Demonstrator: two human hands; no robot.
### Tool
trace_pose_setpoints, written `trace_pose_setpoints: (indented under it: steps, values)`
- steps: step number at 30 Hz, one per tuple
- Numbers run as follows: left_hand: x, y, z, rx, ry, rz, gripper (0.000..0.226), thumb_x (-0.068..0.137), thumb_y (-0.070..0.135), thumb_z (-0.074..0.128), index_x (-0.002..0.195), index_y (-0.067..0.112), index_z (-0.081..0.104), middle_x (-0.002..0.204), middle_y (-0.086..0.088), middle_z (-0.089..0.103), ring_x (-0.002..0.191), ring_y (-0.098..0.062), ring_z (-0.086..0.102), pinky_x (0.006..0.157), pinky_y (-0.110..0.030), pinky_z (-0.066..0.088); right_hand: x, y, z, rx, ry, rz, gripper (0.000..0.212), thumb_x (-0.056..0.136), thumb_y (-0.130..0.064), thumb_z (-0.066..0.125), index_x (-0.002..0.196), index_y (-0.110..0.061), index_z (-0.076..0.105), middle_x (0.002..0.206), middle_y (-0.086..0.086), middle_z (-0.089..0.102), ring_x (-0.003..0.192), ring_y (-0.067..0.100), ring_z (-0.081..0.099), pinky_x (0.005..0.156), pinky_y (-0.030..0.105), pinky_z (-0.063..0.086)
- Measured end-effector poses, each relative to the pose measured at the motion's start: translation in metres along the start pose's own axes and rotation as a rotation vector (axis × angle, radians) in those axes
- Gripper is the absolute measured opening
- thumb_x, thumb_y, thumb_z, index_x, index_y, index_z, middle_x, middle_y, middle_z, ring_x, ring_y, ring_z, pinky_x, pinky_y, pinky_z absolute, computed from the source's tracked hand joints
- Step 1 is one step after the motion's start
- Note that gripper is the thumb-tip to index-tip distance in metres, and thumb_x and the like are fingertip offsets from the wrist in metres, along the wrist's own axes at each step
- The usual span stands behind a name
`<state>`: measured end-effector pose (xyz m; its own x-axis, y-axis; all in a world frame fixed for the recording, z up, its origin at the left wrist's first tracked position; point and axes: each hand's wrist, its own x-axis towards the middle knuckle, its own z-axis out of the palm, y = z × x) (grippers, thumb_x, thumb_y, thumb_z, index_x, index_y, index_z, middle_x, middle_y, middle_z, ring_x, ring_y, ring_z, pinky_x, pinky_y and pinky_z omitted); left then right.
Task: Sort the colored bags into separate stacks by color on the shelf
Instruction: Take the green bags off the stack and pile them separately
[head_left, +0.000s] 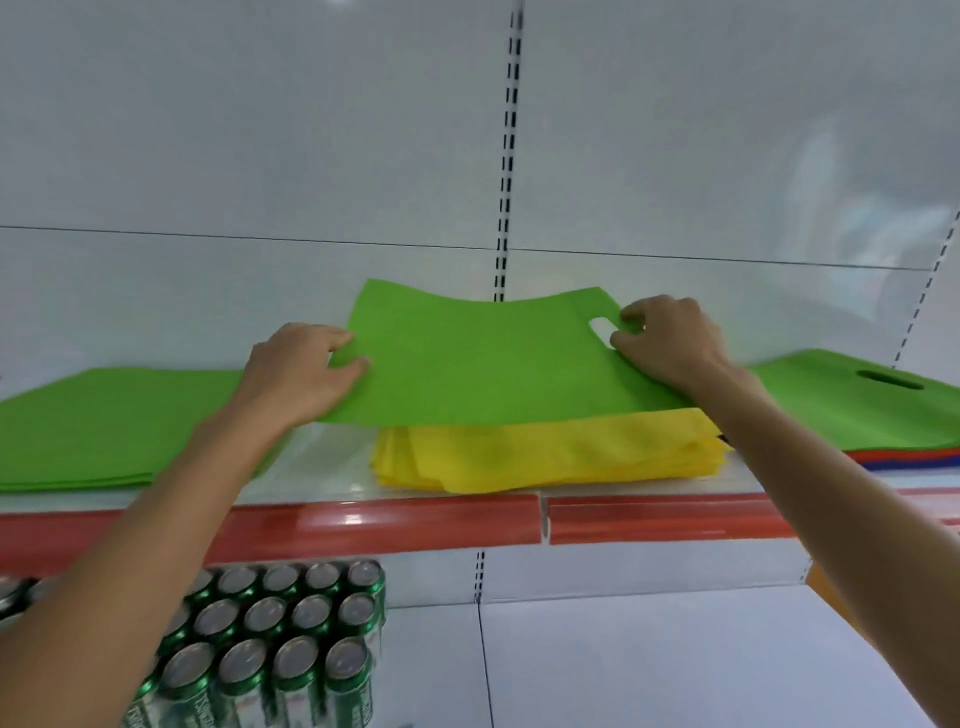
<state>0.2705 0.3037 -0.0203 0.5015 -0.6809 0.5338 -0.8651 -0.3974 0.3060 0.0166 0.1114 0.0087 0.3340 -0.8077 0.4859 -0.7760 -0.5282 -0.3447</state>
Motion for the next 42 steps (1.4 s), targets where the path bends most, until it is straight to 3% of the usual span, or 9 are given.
trace_pose_setpoints:
  steps: [12,18,24,29,36,42]
  values:
    - [-0.039,-0.127,-0.044,0.058,0.008,-0.149,0.049,0.087,0.034,0.060,0.127,0.007,0.055,0.135,-0.012,0.052,0.127,-0.029,0.045,0.106,-0.040,0.035,-0.044,-0.134,0.042,0.045,-0.036,-0.112,0.033,0.089,-0.026,0.055,0.115,-0.009,0.063,0.113,0.017,0.062,0.104,0.034,0.057,0.072,0.032,0.036]
    - [-0.043,-0.211,-0.075,0.035,-0.034,-0.214,0.050,0.086,0.035,0.060,0.128,0.008,0.055,0.136,-0.013,0.051,0.126,-0.029,0.046,0.105,-0.041,0.037,-0.063,-0.215,0.084,0.094,-0.066,-0.101,0.034,0.090,-0.032,0.055,0.114,-0.010,0.064,0.111,0.014,0.063,0.102,0.033,0.057,0.071,0.031,0.036]
    - [-0.054,-0.283,-0.095,0.059,-0.080,-0.283,0.049,0.089,0.037,0.056,0.131,0.012,0.052,0.137,-0.010,0.050,0.124,-0.030,0.048,0.103,-0.040,0.039,-0.088,-0.282,0.127,0.147,-0.111,-0.057,0.039,0.090,-0.032,0.055,0.125,-0.015,0.059,0.120,0.012,0.062,0.109,0.031,0.056,0.084,0.034,0.046]
    - [-0.056,-0.309,-0.103,0.119,-0.149,-0.293,0.038,0.089,0.037,0.054,0.118,0.013,0.060,0.123,-0.013,0.059,0.111,-0.030,0.054,0.084,-0.035,0.043,-0.100,-0.313,0.153,0.043,-0.148,-0.035,0.035,0.090,-0.027,0.056,0.121,-0.013,0.060,0.121,0.015,0.061,0.111,0.034,0.056,0.083,0.035,0.046]
    - [-0.050,-0.335,-0.102,0.107,-0.228,-0.265,0.037,0.090,0.037,0.052,0.112,0.010,0.063,0.115,-0.012,0.062,0.104,-0.029,0.056,0.074,-0.031,0.038,-0.098,-0.329,0.169,-0.033,-0.186,-0.026,0.031,0.089,-0.025,0.058,0.110,-0.003,0.066,0.115,0.021,0.063,0.107,0.037,0.057,0.083,0.036,0.046]
    - [-0.045,-0.339,-0.107,0.136,-0.286,-0.210,0.044,0.093,0.041,0.048,0.130,0.017,0.053,0.132,-0.010,0.052,0.119,-0.029,0.049,0.091,-0.037,0.042,-0.094,-0.329,0.168,0.021,-0.261,-0.023,0.035,0.090,-0.028,0.060,0.104,0.004,0.068,0.109,0.020,0.066,0.101,0.033,0.059,0.079,0.032,0.045]
